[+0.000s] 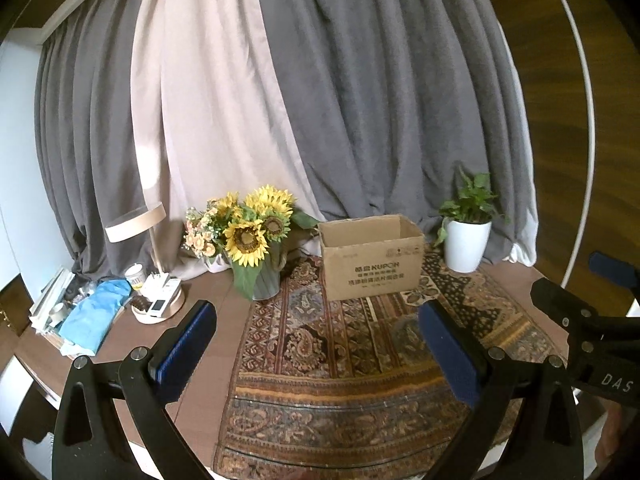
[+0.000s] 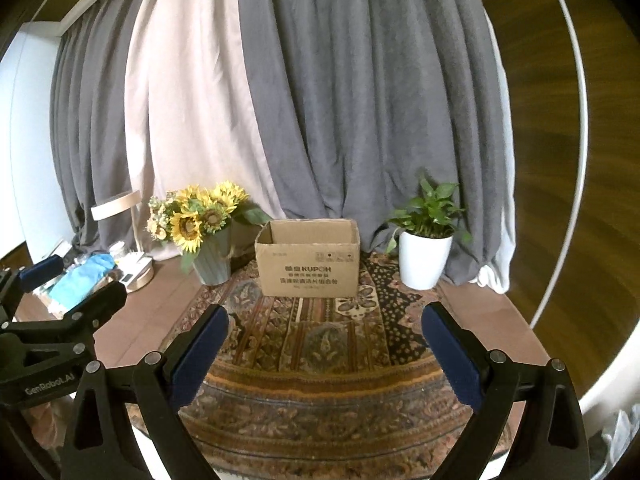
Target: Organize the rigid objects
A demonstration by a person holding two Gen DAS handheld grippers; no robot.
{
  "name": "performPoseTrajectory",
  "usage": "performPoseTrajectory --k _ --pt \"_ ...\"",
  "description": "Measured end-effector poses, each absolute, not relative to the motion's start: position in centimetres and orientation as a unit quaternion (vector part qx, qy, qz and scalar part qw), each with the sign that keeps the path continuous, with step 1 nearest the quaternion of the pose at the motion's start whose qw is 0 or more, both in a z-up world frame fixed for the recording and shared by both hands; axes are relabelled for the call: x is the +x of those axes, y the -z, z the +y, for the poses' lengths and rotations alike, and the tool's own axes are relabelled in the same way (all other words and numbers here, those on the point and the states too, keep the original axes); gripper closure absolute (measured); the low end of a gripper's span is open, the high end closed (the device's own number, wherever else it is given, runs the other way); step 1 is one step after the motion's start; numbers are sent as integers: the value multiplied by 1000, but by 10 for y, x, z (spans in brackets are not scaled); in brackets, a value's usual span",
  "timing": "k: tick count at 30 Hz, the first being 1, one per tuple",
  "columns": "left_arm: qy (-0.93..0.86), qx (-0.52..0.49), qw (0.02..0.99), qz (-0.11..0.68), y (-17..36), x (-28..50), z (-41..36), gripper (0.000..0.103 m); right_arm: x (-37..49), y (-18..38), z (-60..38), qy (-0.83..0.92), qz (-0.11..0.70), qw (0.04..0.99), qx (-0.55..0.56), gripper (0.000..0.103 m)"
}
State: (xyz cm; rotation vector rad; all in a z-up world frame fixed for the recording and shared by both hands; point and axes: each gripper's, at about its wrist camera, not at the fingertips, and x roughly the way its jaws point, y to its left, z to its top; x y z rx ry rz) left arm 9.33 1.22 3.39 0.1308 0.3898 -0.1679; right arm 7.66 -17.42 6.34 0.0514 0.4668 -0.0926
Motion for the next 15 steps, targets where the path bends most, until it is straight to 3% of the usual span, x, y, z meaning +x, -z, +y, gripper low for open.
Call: performPoseTrajectory --k 15 --pt "72 59 977 193 -37 19 9 0 1 -75 -171 38 225 973 18 4"
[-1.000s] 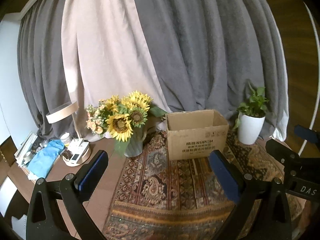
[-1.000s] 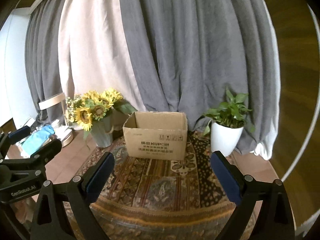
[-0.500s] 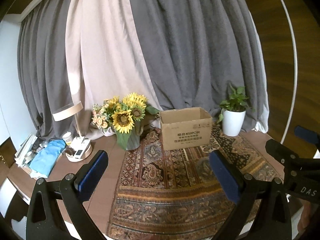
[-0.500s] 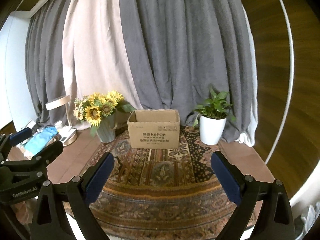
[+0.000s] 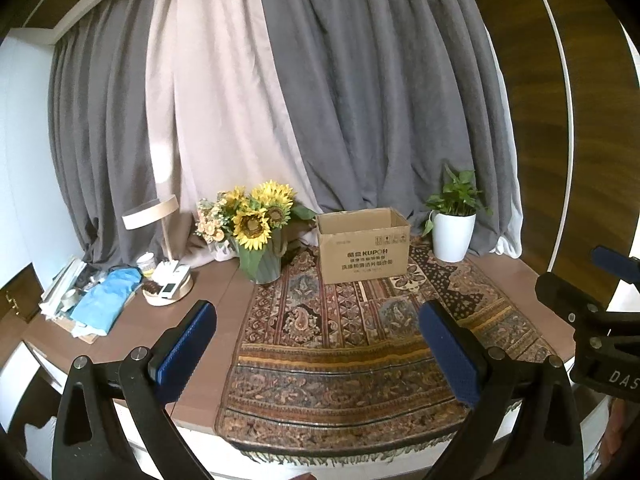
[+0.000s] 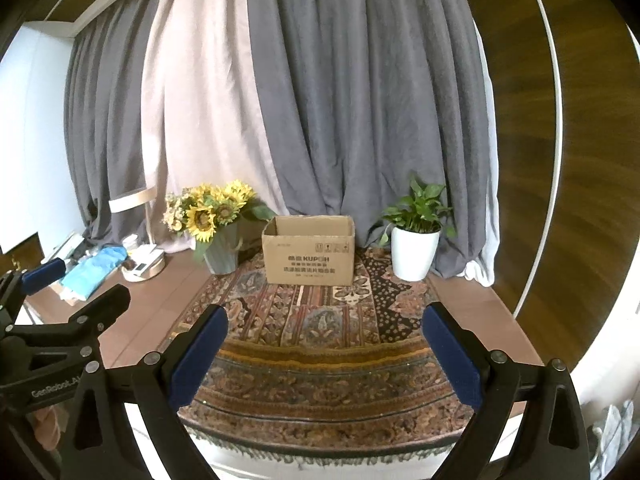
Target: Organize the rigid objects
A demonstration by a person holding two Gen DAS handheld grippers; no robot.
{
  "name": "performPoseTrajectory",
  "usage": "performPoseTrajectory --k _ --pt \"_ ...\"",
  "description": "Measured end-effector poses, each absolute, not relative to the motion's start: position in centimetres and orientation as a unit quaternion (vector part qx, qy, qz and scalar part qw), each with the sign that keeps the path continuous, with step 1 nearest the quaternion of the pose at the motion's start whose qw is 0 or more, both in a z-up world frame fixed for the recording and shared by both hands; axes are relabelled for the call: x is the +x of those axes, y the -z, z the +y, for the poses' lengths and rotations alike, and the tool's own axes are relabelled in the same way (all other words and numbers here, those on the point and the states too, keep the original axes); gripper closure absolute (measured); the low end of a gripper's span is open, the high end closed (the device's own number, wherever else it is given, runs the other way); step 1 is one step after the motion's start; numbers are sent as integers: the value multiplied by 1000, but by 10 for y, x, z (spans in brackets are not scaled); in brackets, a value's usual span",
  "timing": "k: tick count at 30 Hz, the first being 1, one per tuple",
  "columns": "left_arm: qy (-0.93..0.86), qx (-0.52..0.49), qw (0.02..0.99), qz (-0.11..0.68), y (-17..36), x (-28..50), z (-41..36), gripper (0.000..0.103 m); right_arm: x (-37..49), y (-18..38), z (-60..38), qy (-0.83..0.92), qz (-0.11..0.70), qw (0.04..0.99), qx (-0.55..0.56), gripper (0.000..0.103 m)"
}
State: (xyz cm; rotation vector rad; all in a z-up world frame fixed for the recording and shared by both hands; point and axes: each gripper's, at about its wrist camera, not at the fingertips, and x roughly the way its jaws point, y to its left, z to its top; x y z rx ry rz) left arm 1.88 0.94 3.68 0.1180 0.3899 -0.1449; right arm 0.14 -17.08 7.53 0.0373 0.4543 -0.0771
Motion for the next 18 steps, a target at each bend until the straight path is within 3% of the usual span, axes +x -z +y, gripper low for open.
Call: performPoseTrajectory --k 18 --pt "58 62 980 179 -46 -24 4 0 -33 -80 -179 27 219 975 20 4"
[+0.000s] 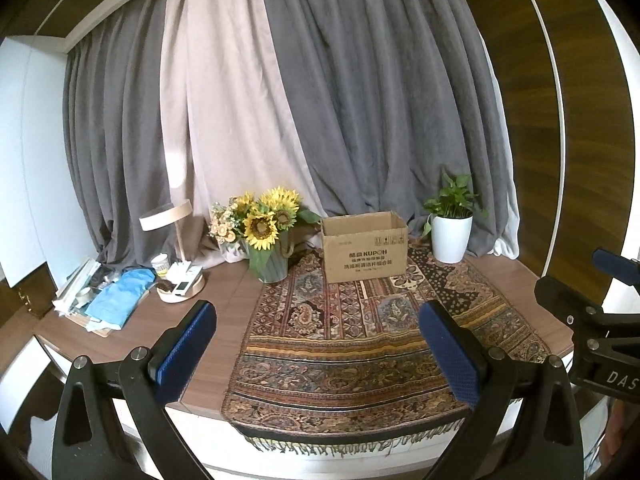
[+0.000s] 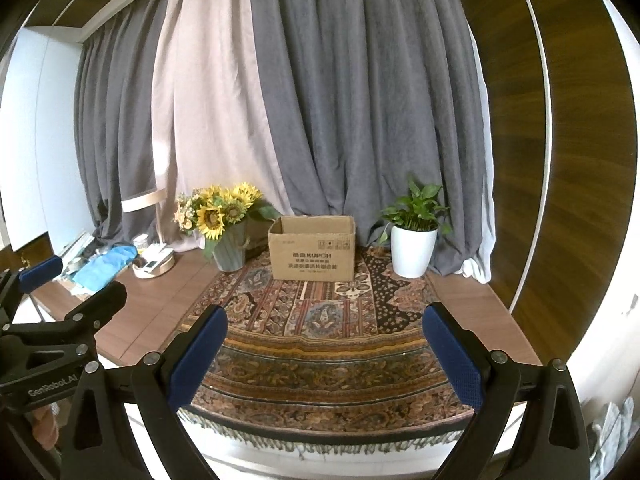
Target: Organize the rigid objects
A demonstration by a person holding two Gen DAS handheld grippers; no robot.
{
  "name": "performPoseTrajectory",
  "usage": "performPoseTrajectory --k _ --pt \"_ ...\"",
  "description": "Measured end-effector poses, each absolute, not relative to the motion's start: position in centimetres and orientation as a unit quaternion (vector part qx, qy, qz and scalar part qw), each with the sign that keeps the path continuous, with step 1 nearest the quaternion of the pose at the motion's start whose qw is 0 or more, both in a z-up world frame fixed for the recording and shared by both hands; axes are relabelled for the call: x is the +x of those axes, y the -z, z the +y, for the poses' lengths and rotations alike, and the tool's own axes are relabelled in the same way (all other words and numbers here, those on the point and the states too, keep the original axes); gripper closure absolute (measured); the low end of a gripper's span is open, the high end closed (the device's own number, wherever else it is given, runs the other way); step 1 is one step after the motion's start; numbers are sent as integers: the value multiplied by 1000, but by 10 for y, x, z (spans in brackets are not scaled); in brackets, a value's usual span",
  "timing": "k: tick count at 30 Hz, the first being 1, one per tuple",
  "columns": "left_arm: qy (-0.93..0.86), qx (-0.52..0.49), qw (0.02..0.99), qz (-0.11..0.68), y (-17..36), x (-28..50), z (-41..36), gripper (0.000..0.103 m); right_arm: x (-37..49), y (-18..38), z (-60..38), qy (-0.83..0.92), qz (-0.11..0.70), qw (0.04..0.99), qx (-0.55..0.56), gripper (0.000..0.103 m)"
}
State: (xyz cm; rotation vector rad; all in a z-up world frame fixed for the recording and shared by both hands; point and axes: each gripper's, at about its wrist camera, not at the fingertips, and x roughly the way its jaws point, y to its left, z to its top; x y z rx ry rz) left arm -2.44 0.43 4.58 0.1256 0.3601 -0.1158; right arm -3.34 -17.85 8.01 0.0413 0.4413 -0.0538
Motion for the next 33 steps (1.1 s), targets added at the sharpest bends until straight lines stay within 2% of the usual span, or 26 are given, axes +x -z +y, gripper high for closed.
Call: performPoseTrajectory --k 33 --pt "65 62 981 170 -52 -35 2 0 -43 -85 -181 29 214 976 18 4"
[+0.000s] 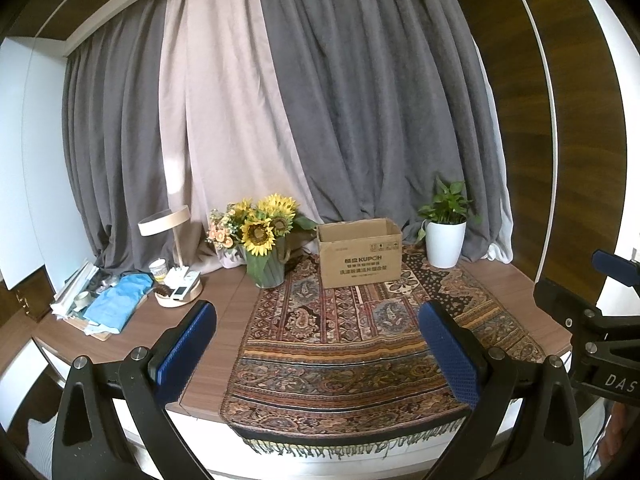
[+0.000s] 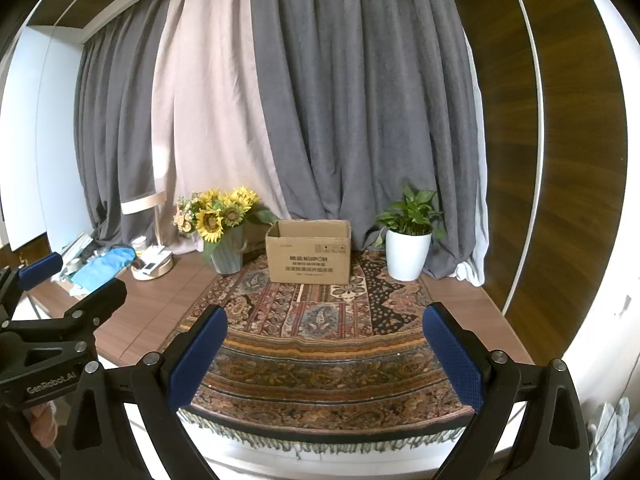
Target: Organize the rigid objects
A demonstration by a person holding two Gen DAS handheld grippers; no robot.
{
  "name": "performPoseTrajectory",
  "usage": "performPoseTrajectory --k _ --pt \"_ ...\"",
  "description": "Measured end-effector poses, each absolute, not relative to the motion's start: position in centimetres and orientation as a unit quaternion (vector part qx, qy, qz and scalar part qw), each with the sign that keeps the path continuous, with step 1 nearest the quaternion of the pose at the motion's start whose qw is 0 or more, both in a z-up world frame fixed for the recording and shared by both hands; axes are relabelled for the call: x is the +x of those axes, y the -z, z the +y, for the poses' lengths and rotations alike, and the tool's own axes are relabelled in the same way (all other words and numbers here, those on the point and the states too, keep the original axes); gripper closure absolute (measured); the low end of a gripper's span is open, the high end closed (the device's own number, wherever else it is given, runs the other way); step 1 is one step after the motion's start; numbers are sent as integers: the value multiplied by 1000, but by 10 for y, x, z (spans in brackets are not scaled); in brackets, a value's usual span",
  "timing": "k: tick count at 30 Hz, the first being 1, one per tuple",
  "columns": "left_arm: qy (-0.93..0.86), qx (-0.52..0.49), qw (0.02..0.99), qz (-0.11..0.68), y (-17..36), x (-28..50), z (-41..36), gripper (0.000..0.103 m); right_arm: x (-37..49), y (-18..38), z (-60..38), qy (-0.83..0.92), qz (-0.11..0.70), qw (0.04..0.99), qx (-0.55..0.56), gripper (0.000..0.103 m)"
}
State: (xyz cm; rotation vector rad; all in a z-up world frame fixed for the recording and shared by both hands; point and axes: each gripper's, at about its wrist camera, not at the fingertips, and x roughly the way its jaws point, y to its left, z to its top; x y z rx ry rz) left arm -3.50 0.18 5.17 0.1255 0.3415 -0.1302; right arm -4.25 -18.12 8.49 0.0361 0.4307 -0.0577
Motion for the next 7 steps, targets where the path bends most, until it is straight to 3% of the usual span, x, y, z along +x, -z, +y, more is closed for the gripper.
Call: performPoseTrajectory --k 7 --pt "65 62 981 169 -52 -35 2 0 -43 -85 -179 30 213 976 18 4"
